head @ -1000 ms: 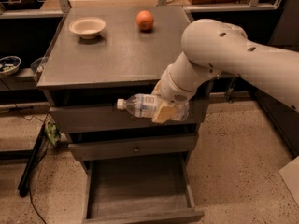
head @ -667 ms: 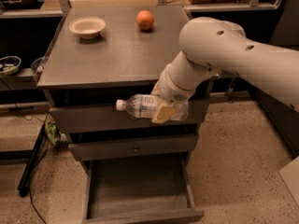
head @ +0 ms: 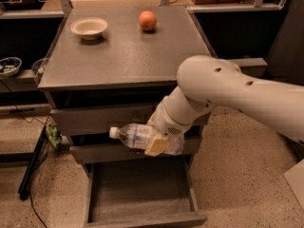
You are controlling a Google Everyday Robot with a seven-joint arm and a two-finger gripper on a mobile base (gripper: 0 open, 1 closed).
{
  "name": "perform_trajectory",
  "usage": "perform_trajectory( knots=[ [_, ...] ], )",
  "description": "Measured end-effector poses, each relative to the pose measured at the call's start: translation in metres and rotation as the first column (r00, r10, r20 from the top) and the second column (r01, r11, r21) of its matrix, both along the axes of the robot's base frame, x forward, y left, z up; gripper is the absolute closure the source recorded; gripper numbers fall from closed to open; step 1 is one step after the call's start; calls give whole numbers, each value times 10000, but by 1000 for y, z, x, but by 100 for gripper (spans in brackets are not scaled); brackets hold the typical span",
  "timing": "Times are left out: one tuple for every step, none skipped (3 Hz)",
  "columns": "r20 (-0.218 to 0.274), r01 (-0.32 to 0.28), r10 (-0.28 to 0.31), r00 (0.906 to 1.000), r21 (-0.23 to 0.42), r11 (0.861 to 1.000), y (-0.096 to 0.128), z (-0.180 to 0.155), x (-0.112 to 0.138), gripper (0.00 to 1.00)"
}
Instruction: Place blue plastic bottle into bottom drawer
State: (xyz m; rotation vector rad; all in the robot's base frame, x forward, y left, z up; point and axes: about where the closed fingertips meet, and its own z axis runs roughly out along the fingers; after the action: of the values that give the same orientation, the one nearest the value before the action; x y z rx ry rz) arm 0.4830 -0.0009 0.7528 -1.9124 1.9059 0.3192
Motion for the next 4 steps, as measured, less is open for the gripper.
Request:
perform_trajectory(
  knots=[
    [-377,19,-3,9993,417,9991,7,-25,-22,100],
    [-448,105,-83,9990,486,9988,8,-32,-24,100],
    [-631,371,-328,9975,681,9970,8,-50,-24,100],
    [-722,699,-657,9952,574,9959,2,-80,-24,100]
  ],
)
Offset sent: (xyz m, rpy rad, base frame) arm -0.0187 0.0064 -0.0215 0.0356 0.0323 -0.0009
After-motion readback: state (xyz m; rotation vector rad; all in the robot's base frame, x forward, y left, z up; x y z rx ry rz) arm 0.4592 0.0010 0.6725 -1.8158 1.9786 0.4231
